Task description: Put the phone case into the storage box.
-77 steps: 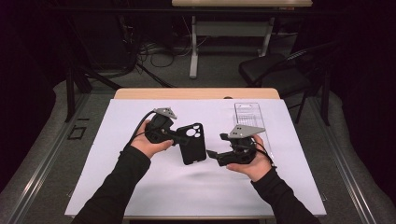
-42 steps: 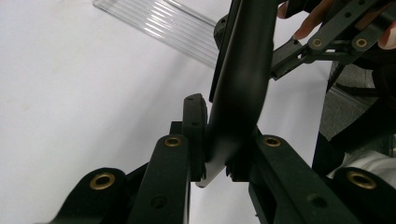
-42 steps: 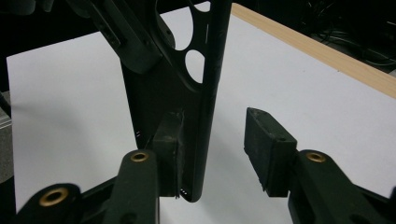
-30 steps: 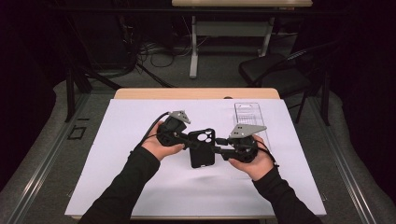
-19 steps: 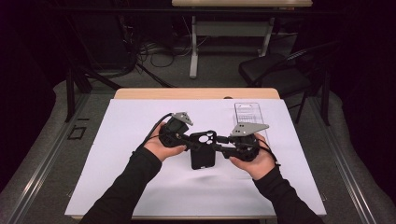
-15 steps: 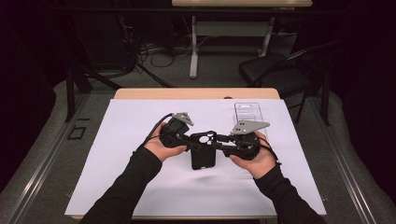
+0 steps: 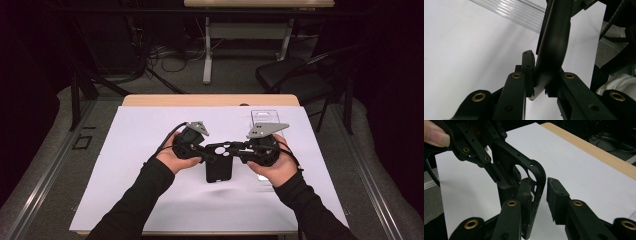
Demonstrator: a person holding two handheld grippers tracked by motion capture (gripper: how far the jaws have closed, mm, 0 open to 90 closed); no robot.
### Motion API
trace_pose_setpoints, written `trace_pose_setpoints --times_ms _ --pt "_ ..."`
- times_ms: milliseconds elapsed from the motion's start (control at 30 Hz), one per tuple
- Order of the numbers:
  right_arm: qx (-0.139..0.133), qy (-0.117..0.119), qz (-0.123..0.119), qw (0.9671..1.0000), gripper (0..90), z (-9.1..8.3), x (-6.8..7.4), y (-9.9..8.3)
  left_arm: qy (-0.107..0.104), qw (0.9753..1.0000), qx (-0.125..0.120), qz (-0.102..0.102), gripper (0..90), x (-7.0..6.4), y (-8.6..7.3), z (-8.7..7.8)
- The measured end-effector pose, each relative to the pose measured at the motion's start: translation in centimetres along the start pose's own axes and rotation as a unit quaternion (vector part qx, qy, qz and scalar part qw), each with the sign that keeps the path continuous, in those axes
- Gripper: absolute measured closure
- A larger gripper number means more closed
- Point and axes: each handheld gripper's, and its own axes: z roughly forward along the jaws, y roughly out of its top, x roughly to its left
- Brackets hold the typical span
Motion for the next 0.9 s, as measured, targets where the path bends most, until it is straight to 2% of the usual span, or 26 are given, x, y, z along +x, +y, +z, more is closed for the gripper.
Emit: trace_pose_setpoints --times_ms 433,900 --pt "0.014 0.010 0.006 0.9998 80.5 0.01 -0.16 0.10 0.001 1.0000 0.001 0.004 81.1 -0.16 0.02 0.08" --pt "0.023 0.008 0.021 0.9995 81.9 -0.06 -0.12 0.17 0.000 1.0000 0.004 0.009 81.1 -0.23 0.03 0.22"
